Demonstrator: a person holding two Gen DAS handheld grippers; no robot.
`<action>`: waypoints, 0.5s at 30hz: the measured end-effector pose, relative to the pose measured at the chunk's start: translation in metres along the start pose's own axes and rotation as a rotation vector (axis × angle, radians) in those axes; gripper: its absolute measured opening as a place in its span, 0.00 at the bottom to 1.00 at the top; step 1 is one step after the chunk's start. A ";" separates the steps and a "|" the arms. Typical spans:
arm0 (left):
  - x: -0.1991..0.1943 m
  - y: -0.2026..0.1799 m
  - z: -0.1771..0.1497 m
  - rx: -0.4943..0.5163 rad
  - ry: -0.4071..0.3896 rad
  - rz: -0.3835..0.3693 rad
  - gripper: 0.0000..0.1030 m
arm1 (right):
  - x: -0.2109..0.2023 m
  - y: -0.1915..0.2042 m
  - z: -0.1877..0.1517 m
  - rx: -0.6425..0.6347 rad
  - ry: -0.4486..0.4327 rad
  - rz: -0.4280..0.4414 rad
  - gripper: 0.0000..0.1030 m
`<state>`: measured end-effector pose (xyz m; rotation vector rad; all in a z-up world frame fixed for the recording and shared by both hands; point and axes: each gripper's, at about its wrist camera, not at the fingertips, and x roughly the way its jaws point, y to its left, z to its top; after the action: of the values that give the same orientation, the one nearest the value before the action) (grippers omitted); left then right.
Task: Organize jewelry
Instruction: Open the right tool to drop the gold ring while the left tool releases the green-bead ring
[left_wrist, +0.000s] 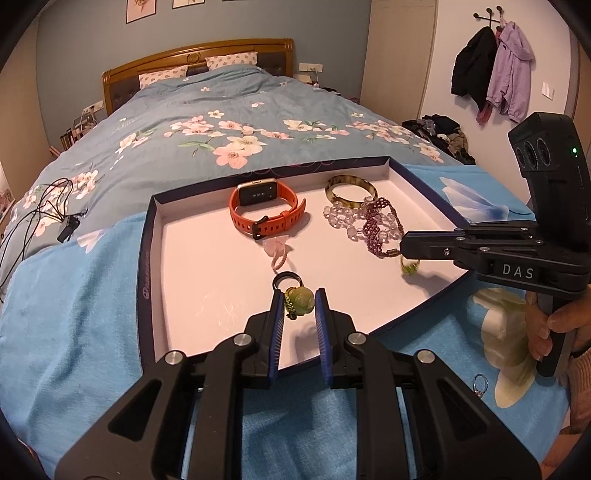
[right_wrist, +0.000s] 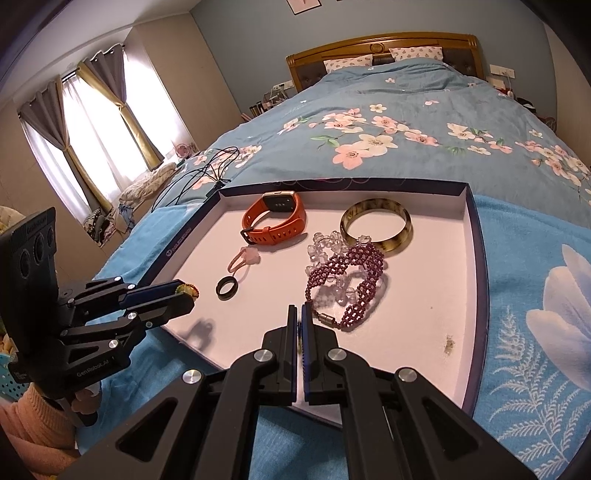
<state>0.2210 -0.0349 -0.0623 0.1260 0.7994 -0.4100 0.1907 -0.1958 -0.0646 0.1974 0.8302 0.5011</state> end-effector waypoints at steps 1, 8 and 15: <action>0.001 0.000 0.000 -0.001 0.002 -0.001 0.17 | 0.000 0.000 0.000 0.001 0.000 -0.001 0.02; 0.006 0.001 -0.001 -0.008 0.012 -0.008 0.17 | -0.001 -0.002 0.001 0.010 -0.012 -0.010 0.05; 0.003 0.002 -0.001 -0.016 0.001 -0.003 0.25 | -0.007 -0.006 0.002 0.026 -0.031 -0.014 0.05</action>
<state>0.2231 -0.0337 -0.0655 0.1102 0.8035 -0.4066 0.1900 -0.2046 -0.0605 0.2226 0.8078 0.4731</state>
